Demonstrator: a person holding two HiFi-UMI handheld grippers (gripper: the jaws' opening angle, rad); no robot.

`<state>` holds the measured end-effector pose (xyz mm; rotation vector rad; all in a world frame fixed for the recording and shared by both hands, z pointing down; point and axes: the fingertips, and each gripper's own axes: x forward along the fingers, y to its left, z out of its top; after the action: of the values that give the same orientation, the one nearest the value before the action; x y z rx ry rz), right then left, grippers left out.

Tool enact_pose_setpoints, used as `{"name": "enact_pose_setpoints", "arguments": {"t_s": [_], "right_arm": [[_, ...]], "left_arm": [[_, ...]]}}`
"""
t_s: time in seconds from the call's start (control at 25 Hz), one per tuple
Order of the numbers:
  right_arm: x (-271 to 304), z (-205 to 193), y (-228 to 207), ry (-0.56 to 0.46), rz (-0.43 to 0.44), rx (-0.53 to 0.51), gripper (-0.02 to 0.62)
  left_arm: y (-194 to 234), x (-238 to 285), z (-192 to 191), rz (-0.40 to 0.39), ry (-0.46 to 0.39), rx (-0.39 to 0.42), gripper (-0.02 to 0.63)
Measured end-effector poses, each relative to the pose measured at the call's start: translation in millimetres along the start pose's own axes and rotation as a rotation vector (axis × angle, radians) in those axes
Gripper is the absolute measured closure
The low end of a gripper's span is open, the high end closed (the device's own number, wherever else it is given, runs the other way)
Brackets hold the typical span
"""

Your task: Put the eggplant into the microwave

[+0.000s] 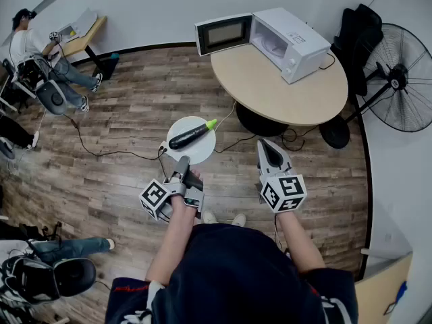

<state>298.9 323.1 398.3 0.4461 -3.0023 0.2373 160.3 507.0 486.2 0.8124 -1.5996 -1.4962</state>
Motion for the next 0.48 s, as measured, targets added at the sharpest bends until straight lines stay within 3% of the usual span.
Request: {"name": "enact_pose_setpoints", "arguments": {"t_s": [0.48], "right_arm": [[-18.2, -3.7, -12.6, 0.001, 0.017, -0.018, 0.584]], "left_arm": [[0.7, -2.9, -26.1, 0.005, -0.008, -0.003, 0.581]]}}
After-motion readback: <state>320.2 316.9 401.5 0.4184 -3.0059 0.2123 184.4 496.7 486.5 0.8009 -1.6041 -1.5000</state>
